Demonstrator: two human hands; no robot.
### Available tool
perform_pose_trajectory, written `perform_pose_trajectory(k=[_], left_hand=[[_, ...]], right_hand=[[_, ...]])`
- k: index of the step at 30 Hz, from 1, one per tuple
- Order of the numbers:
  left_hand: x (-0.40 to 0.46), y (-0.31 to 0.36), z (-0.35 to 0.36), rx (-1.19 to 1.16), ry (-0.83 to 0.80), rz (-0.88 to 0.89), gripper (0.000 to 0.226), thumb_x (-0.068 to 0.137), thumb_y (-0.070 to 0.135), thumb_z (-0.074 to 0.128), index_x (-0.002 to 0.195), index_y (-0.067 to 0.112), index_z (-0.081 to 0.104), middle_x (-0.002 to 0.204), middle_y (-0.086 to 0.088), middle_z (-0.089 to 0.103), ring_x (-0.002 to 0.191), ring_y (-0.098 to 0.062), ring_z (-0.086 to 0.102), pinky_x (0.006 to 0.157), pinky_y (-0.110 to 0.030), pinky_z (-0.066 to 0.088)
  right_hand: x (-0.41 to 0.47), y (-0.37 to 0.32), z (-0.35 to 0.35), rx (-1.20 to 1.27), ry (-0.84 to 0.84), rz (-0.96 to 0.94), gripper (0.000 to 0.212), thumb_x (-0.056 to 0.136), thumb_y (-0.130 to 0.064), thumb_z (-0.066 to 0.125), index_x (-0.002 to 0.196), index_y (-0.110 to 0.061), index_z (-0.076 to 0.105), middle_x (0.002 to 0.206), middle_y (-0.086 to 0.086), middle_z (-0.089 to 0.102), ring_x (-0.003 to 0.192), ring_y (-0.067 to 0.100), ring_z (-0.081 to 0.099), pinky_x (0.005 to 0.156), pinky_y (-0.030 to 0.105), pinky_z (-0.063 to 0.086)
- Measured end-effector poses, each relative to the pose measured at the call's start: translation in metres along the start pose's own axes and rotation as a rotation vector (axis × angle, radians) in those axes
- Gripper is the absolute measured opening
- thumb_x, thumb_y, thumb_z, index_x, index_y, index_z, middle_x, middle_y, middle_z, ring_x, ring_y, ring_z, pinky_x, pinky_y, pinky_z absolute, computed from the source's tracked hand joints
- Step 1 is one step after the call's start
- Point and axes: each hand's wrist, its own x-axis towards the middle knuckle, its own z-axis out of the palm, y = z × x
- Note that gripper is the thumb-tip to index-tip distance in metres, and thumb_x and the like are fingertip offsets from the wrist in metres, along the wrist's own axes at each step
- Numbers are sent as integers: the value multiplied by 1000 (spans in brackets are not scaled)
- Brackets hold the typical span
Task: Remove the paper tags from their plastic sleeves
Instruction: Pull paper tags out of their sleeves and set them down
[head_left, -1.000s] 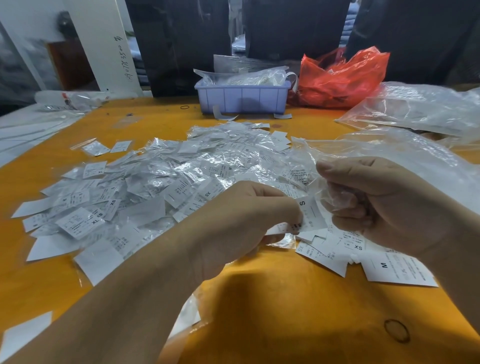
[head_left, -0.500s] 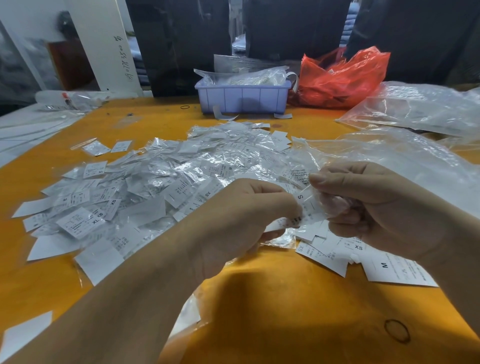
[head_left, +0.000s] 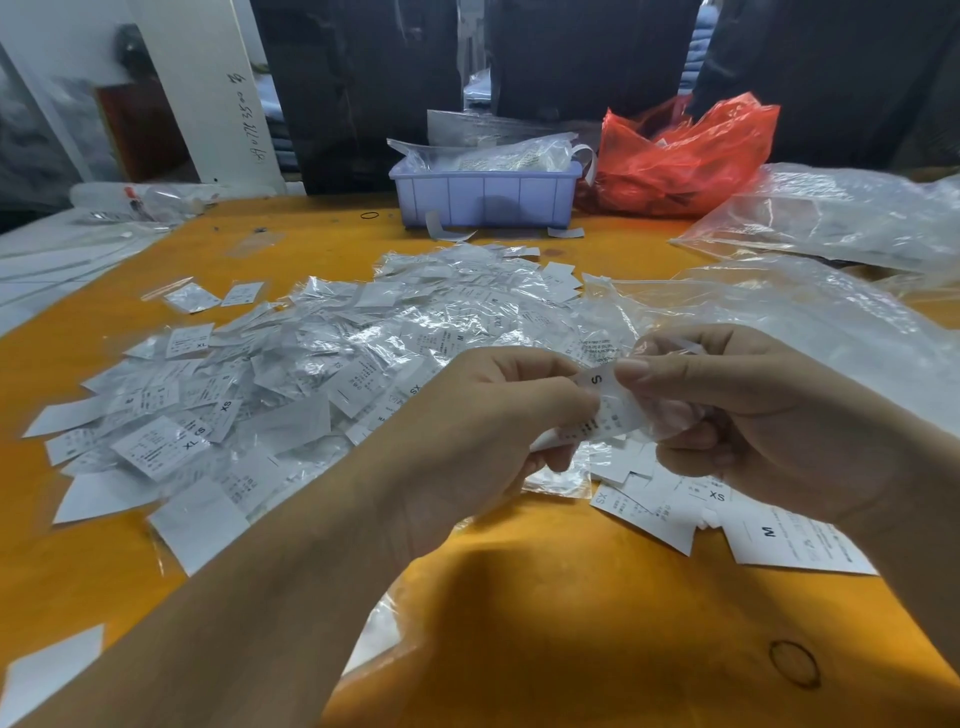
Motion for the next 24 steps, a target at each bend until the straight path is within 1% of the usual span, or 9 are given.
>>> perform_pose_trajectory(k=[3,6,9,11,14,16,20,22,24], left_hand=[[1,0,0,-28,41,2,30,92,13,57,64,20,67,49,0,50,41,-9,38,41,-19,25],[1,0,0,-11,45,6,29,92,13,58,66,20,68,50,-2,51,44,-11,37,43,-22,24],[0,0,0,15,16,12,31,91,10,58,63,19,67,50,-2,50,43,-12,37,45,-24,23],[0,0,0,32,-2,18,32,90,9,58,61,18,65,48,-1,47,42,-13,34,46,-25,21],[0,0,0,21,-14,20,32,90,7,58,60,17,64,48,1,46,40,-10,36,46,-24,19],[0,0,-1,26,-20,22,31,90,6,58,61,16,64,49,1,46,40,-9,38,46,-24,19],[1,-1,-1,52,-23,20,26,87,11,62,62,16,66,54,-3,47,45,-14,33,46,-23,20],[1,-2,-2,49,-24,12,26,87,12,63,61,15,65,50,0,47,43,-14,32,45,-23,20],[2,-3,-3,49,-27,-1,27,88,12,61,61,16,65,46,2,46,41,-12,32,45,-23,21]], right_hand=[[-1,-1,0,-2,33,-11,31,68,-22,77,52,-17,52,55,4,32,46,12,21,40,20,18],[-1,-4,0,14,79,-31,28,72,-26,68,50,-18,52,53,1,34,45,12,21,39,21,18],[-1,-7,0,10,116,-44,28,70,-30,69,48,-19,55,52,-1,34,44,11,22,39,21,18],[-1,-7,0,2,123,-47,32,74,-26,71,47,-20,55,50,-2,34,44,11,21,40,21,17],[-2,-7,2,3,129,-50,31,74,-28,64,46,-20,54,49,-3,36,44,10,20,41,23,15],[-2,-6,2,8,131,-53,31,74,-29,63,46,-19,54,48,-3,36,43,10,21,40,22,15],[-1,-6,1,0,143,-62,31,72,-25,70,47,-19,55,49,-2,37,44,12,20,40,21,16],[-1,-5,0,-19,142,-62,32,72,-24,74,48,-20,54,50,-1,36,45,13,18,40,21,16],[-1,-5,0,-20,135,-64,30,70,-25,73,49,-20,53,51,1,33,46,14,16,40,20,17]])
